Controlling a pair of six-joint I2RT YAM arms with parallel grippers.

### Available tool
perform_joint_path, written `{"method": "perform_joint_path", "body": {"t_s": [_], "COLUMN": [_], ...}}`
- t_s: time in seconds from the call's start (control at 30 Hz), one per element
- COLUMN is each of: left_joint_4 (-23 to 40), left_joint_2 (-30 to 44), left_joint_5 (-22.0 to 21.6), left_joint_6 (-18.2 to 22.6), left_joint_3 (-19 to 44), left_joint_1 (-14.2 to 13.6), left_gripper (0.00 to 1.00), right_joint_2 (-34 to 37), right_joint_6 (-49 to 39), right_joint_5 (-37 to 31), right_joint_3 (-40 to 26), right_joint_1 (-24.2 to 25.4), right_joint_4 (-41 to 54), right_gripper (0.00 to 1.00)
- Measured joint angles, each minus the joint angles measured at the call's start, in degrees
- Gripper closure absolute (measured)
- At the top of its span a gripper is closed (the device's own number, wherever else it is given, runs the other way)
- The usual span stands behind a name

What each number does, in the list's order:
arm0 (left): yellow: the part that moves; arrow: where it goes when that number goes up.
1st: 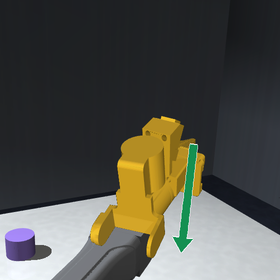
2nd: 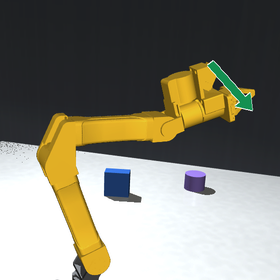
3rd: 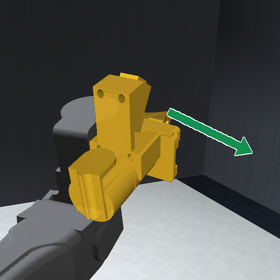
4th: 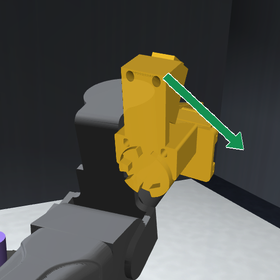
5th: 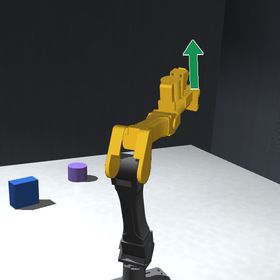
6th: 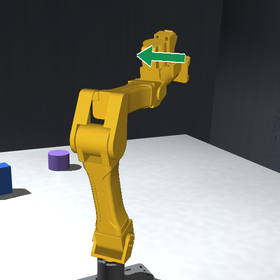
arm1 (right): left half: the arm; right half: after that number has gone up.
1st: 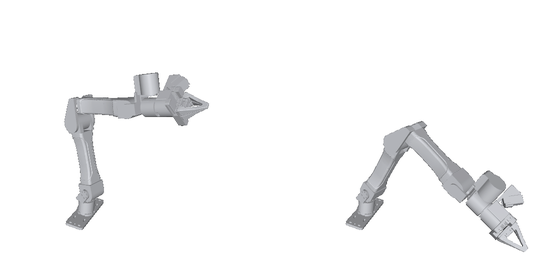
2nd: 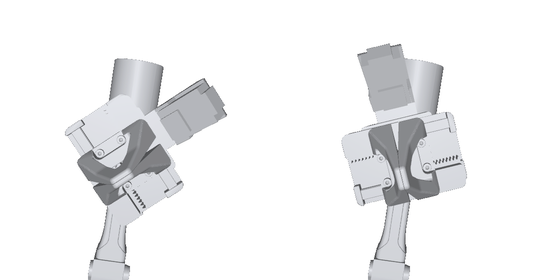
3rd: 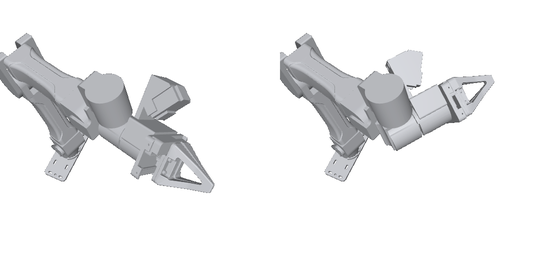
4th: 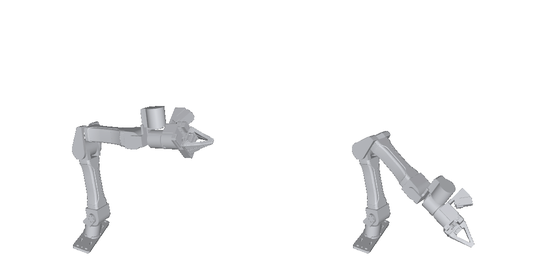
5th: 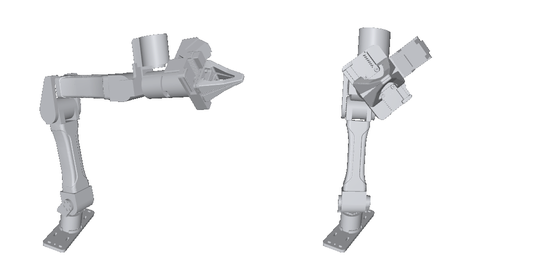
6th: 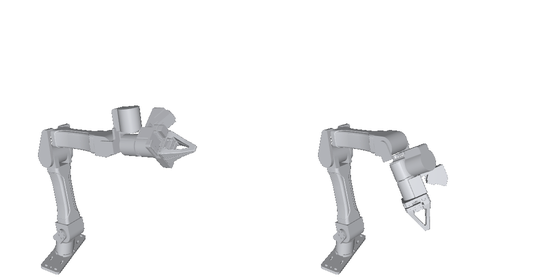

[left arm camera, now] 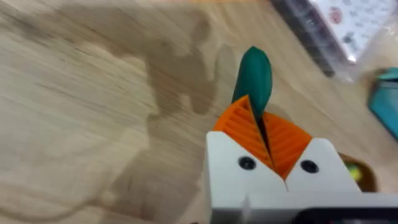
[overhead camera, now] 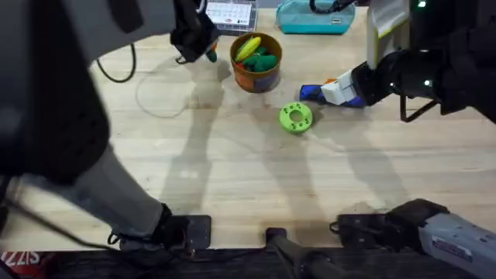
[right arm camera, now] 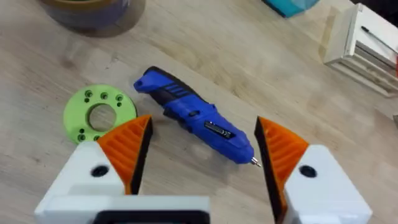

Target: Pick up the gripper from the table and insert it into the empty holder that is missing its gripper. Then pick up a screw, insert it into the mounting hole, and use the screwdriver to tighten it. Finally, clean up the table by picking up the vegetable and placing it into the bucket.

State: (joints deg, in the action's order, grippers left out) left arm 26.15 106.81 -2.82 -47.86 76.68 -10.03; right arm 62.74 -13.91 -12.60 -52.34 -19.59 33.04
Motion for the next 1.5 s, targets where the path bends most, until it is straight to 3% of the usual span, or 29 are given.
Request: {"method": "perform_joint_path", "body": {"t_s": [0.23, 0.5, 0.6, 0.7, 0.83, 0.87, 1.03, 1.07, 1.13, 1.23, 1.3, 1.37, 1.5], "left_joint_4": [6.6, 10.4, 11.1, 9.9, 4.0, -0.1, -0.1, 0.1, 0.6, 1.6, 1.7, 1.8, 4.9], "left_joint_2": [-15.2, -25.5, -24.6, -21.7, -15.4, -9.4, -6.4, -6.6, -6.8, -6.7, -6.9, -7.5, -12.0], "left_joint_5": [0.0, 3.0, 3.0, 0.8, -2.5, -4.0, -4.6, -4.7, -5.6, -5.6, -5.6, -5.5, -5.6], "left_joint_6": [5.8, 16.7, 18.9, 20.0, 22.1, 23.8, 24.4, 24.6, 25.1, 25.3, 25.3, 25.3, 25.4], "left_joint_3": [0.0, 0.0, 0.0, 0.0, 0.0, -0.1, -0.1, -0.1, -0.1, -0.1, -0.1, -0.1, -0.3], "left_joint_1": [-3.2, -13.7, -17.5, -19.6, -20.0, -19.7, -19.6, -19.6, -19.5, -19.4, -19.4, -19.4, -19.4], "left_gripper": [0.975, 0.976, 0.976, 0.976, 0.976, 0.976, 0.976, 0.95, 0.763, 0.327, 0.146, 0.071, 0.049], "right_joint_2": [0.0, 0.0, 0.0, 0.0, 0.0, 0.0, 0.0, 0.0, 0.0, 0.0, 0.0, 0.0, -0.3], "right_joint_6": [0.0, 0.0, 0.0, 0.0, 0.0, 0.0, 0.0, 0.0, 0.0, 0.0, 0.0, 0.0, 0.0], "right_joint_5": [0.0, 0.0, 0.0, 0.0, 0.0, 0.0, 0.0, 0.0, 0.0, 0.0, -0.1, -0.6, -2.9], "right_joint_3": [0.0, 0.0, 0.0, 0.0, 0.0, 0.0, 0.0, 0.0, 0.0, 0.0, 0.0, 0.0, 0.0], "right_joint_1": [0.0, 0.0, 0.0, 0.0, 0.0, 0.0, 0.0, 0.0, 0.0, 0.0, 0.0, 0.0, 0.0], "right_joint_4": [0.0, 0.0, 0.0, 0.0, 0.1, 0.2, 0.4, 0.4, 0.4, 0.4, 0.4, 0.4, 0.5], "right_gripper": [0.055, 0.055, 0.055, 0.055, 0.055, 0.055, 0.055, 0.055, 0.055, 0.055, 0.055, 0.055, 0.055]}}
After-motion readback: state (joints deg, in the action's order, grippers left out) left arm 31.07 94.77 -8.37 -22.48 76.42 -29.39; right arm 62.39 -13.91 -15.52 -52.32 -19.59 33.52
